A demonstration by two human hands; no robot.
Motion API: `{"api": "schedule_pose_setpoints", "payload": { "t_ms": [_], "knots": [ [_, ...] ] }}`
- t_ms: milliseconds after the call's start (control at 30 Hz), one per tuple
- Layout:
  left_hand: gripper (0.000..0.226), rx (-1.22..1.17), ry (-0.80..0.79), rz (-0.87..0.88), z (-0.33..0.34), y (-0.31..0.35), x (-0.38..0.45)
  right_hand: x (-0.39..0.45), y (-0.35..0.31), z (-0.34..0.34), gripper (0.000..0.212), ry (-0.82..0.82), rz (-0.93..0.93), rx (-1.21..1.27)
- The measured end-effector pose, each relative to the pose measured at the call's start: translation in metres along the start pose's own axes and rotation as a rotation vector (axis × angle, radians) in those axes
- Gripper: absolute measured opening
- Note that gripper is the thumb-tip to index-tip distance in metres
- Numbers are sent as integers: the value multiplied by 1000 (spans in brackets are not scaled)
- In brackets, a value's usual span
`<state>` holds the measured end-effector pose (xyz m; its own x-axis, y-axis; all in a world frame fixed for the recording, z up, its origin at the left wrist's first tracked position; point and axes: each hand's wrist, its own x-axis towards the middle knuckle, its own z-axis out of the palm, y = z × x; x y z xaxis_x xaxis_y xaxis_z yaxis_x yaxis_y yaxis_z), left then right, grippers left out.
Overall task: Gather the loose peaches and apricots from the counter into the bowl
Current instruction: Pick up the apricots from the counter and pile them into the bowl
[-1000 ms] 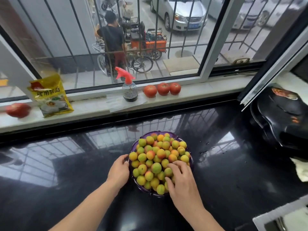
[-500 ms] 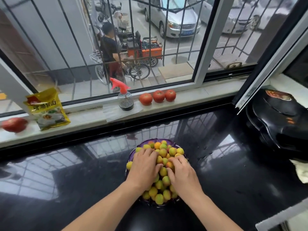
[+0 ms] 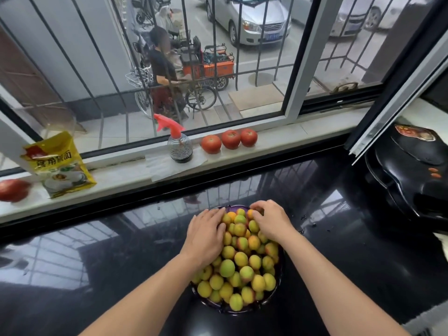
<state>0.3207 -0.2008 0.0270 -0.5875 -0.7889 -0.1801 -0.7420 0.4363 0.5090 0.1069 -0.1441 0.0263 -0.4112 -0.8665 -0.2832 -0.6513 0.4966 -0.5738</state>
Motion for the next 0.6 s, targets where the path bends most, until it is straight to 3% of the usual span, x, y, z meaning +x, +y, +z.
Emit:
{"api": "schedule_pose_setpoints", "payload": {
  "t_ms": [133, 233, 367, 600],
  "knots": [
    [57, 161, -41, 185, 2, 11, -16, -19, 1, 1, 36, 115, -98, 164],
    [60, 310, -93, 320, 15, 18, -25, -46, 1, 15, 43, 40, -236, 74],
    [57, 291, 29, 334, 21, 3, -37, -68, 17, 27, 49, 22, -261, -58],
    [62, 247, -35, 273, 22, -17, -75, -87, -4, 39, 58, 13, -364, -196]
  ]
}}
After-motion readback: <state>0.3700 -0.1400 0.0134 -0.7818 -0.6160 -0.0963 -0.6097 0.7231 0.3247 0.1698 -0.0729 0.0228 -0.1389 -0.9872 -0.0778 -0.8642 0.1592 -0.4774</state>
